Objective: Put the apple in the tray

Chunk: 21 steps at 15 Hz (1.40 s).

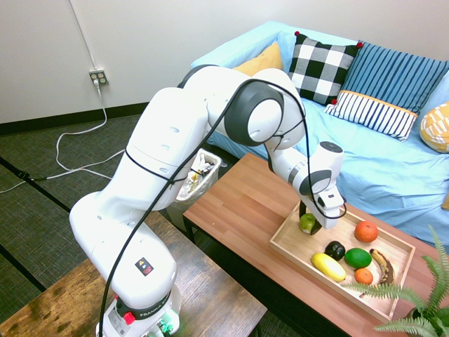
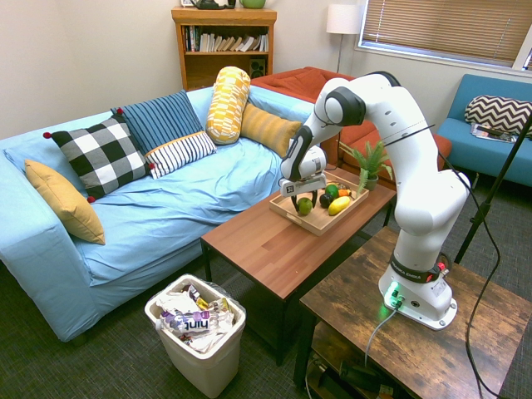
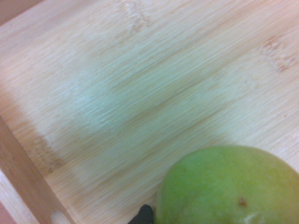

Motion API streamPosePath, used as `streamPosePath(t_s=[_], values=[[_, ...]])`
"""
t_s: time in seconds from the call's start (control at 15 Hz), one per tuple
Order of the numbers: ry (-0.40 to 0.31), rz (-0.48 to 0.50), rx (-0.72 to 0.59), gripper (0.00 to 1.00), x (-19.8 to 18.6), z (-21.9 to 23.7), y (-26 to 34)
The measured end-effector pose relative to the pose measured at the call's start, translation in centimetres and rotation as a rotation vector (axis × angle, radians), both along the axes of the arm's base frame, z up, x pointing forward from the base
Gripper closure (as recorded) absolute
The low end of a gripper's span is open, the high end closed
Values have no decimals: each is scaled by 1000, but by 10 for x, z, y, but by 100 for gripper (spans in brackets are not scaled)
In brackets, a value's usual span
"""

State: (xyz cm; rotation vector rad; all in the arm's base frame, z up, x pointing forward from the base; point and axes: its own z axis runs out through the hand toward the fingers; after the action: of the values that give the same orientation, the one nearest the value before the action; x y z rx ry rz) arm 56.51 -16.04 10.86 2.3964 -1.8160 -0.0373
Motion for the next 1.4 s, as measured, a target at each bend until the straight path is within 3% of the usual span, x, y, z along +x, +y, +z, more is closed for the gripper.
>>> streamPosePath(t_s=[0.87,1.4], values=[[-5,-15,27,0,0,2,-13],[-90,4,44,0,-5,111,-13]])
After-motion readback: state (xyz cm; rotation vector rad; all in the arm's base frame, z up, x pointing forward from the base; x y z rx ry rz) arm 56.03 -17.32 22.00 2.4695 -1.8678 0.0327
